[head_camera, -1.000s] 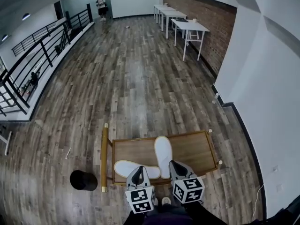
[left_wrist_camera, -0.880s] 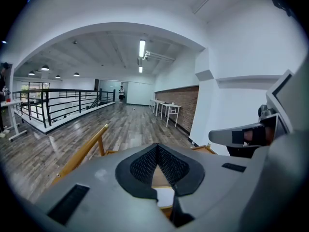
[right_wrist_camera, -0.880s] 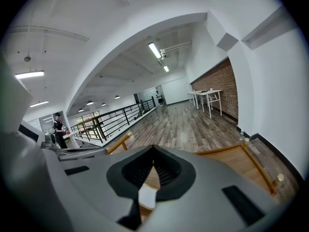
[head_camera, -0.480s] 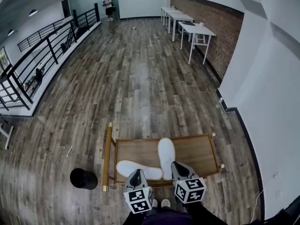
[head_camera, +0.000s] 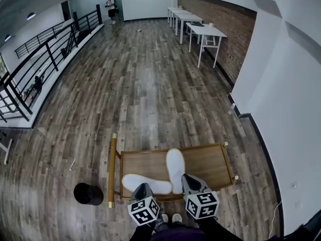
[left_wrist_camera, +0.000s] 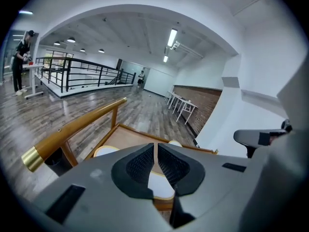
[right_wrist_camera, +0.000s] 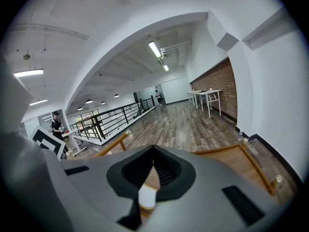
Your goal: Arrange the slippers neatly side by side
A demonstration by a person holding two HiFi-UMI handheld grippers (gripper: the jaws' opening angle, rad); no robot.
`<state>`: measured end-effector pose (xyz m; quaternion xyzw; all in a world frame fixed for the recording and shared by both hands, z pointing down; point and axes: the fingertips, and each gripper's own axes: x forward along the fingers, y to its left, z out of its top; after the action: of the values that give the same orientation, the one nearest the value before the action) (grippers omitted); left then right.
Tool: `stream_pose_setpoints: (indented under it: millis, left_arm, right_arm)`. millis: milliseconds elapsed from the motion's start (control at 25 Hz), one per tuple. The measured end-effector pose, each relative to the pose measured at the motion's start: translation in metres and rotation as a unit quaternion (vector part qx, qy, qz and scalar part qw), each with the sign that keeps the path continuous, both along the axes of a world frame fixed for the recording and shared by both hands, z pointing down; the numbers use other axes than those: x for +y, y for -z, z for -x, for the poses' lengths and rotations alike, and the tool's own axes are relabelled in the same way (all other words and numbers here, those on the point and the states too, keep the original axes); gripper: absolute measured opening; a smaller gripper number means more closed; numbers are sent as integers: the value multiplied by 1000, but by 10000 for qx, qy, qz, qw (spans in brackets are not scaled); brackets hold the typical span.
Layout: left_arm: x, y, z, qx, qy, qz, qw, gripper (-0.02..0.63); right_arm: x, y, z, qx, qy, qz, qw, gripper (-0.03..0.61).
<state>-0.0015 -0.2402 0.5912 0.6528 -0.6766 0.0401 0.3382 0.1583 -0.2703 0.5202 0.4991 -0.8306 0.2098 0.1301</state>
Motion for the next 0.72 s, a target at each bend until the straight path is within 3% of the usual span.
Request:
stream_pose_setpoints:
  millis: [200,240,400,560,720]
  left_arm:
    - [-2,-24,-3,873,218,370,9953,18]
    - [-2,-28,-2,950,287,436,9941,54]
    - [1,-42,15,1074,921,790,9868,93]
    - [1,-67,36,1879,1846,1336,9554,121]
    - [-5,-87,48,2383,2308,1687,9281,141]
  right_arm:
    - [-6,0,-4,-15,-25,18,10000,-2]
    - [-7,-1,-5,-18,-23,25,10000,-2]
    - [-11,-3,-7,-19,-14,42,10000,-2]
    - [-17,-4,-9,9,-8,44,10000,-2]
    - [-20,-5,-11,28,-39,74,10000,-2]
